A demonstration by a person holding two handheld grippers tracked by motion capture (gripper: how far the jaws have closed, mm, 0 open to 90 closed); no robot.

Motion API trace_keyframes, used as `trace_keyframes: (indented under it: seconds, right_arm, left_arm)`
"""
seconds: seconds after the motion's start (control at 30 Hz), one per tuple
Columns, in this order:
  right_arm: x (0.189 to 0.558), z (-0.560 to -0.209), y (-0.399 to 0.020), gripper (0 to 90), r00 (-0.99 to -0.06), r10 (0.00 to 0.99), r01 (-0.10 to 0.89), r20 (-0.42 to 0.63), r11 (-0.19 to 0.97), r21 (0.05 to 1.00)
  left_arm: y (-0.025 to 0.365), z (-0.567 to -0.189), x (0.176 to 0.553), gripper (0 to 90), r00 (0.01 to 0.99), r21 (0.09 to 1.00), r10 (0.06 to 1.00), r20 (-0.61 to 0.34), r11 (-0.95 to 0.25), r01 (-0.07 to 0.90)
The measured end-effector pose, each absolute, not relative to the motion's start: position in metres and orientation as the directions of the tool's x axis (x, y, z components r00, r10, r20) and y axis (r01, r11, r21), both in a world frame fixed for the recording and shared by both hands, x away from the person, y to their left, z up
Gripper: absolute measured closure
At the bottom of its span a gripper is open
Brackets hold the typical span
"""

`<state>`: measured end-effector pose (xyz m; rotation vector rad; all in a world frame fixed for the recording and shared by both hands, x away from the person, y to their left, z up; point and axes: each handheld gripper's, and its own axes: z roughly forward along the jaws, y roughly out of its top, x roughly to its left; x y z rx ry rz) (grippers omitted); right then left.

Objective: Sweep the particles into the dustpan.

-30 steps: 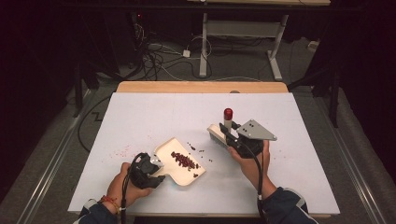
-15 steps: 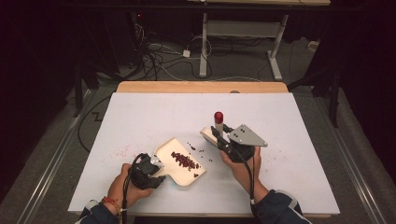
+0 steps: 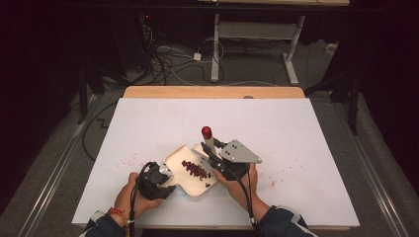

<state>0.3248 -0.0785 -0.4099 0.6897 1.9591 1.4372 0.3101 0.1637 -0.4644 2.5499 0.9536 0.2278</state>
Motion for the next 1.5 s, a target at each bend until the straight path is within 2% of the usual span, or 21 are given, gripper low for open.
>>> trace_keyframes:
  seconds: [0.33, 0.5, 0.7, 0.83, 1.0, 1.17, 1.5]
  right_arm:
    - [0.314, -0.401, -0.077, 70.1, -0.727, 0.67, 0.039, -0.149, 0.257, 0.966]
    - [0.311, -0.389, -0.088, 70.1, -0.718, 0.678, 0.015, -0.16, 0.245, 0.969]
    - [0.308, -0.377, -0.119, 70.1, -0.751, 0.645, 0.027, -0.14, 0.242, 0.97]
    - [0.299, -0.377, -0.146, 70.1, -0.725, 0.666, 0.036, -0.176, 0.291, 0.956]
    - [0.289, -0.385, -0.172, 70.1, -0.731, 0.668, 0.1, -0.136, 0.302, 0.948]
    - [0.286, -0.391, -0.166, 70.1, -0.761, 0.639, 0.114, -0.111, 0.3, 0.947]
    - [0.287, -0.394, -0.155, 70.1, -0.794, 0.6, 0.075, -0.093, 0.248, 0.966]
  left_arm:
    - [0.164, -0.464, 0.31, 63.6, 0.752, 0.43, 0.659, 0.006, -0.681, 0.593]
    - [0.166, -0.463, 0.309, 63.6, 0.753, 0.429, 0.658, 0.007, -0.682, 0.592]
    - [0.166, -0.464, 0.308, 63.6, 0.751, 0.423, 0.66, 0.01, -0.683, 0.595]
    - [0.166, -0.464, 0.308, 63.6, 0.751, 0.422, 0.66, 0.009, -0.683, 0.596]
    - [0.165, -0.464, 0.309, 63.6, 0.751, 0.412, 0.66, 0.014, -0.688, 0.597]
    - [0.163, -0.465, 0.31, 63.6, 0.752, 0.405, 0.659, 0.016, -0.692, 0.598]
    - [0.165, -0.463, 0.31, 63.6, 0.755, 0.407, 0.655, 0.013, -0.693, 0.594]
